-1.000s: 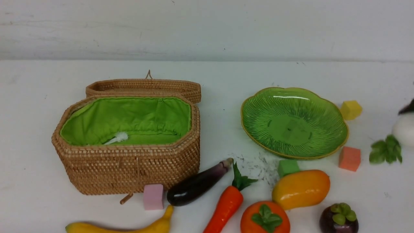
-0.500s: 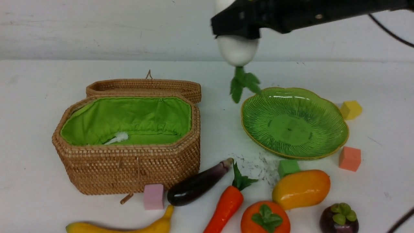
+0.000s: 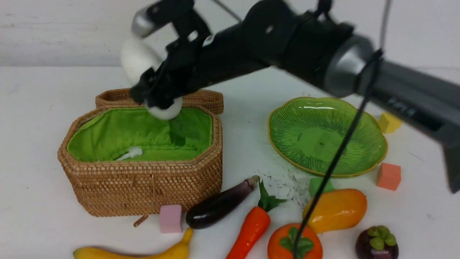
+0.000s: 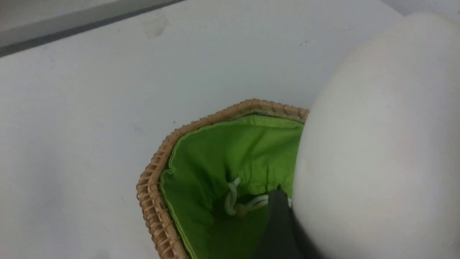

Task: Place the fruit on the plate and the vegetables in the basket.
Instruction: Take a daikon with your right arm and place it on the basket on the left.

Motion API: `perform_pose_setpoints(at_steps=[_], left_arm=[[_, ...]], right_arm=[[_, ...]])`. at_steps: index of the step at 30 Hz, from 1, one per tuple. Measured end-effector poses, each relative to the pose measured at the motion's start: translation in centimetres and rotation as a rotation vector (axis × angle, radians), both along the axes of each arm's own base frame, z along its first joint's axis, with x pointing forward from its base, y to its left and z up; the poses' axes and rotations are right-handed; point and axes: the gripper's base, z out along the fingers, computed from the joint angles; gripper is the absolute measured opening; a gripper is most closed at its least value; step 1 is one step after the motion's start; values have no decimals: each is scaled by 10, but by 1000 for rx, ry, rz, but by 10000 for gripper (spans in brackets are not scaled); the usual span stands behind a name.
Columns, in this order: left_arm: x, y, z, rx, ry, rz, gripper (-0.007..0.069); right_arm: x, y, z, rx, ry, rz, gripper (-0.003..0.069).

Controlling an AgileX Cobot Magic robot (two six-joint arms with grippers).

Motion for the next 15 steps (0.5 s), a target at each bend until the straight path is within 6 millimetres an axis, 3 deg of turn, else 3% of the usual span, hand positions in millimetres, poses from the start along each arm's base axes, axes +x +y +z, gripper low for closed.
perform_pose_setpoints(at_steps=[5,8,11,15], left_arm=[[0,0,0,0,0,0,239],[0,0,0,0,0,0,239],[0,0,0,0,0,0,239],[0,0,0,0,0,0,239]], right_arm=[[-1,14,-26,-100,-39,34,526],[0,14,-28,-108,-36,30,559],[-1,11,-27,-115,-6,31,655],[-4,3,-24,-160,42,55,675]])
